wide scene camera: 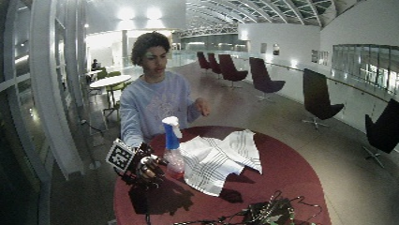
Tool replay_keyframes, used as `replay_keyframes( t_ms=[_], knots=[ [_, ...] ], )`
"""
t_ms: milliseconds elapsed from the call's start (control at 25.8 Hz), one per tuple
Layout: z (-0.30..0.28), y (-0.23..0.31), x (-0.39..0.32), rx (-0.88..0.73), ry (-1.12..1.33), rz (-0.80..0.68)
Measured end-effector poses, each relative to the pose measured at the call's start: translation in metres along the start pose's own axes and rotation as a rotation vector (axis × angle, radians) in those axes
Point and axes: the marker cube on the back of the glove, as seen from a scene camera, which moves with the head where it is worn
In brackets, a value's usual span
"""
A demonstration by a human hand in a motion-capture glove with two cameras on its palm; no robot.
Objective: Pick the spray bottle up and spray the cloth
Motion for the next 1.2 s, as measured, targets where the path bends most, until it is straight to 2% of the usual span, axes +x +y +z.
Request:
replay_keyframes(
  t_ms=[194, 465, 620, 814, 969, 1202],
  knots=[
    [-0.010, 0.001, -0.013, -0.020, 0.045, -0.033],
    [-0.028, -0.002, -0.027, 0.071, 0.038, -0.066],
    [-0.037, 0.000, -0.028, 0.015, 0.048, -0.056],
    [-0.040, 0.003, -0.026, -0.125, 0.011, -0.139],
    [-0.035, 0.007, -0.029, -0.218, -0.102, -0.181],
    [-0.013, 0.009, -0.047, -0.268, -0.319, -0.188]
  ],
)
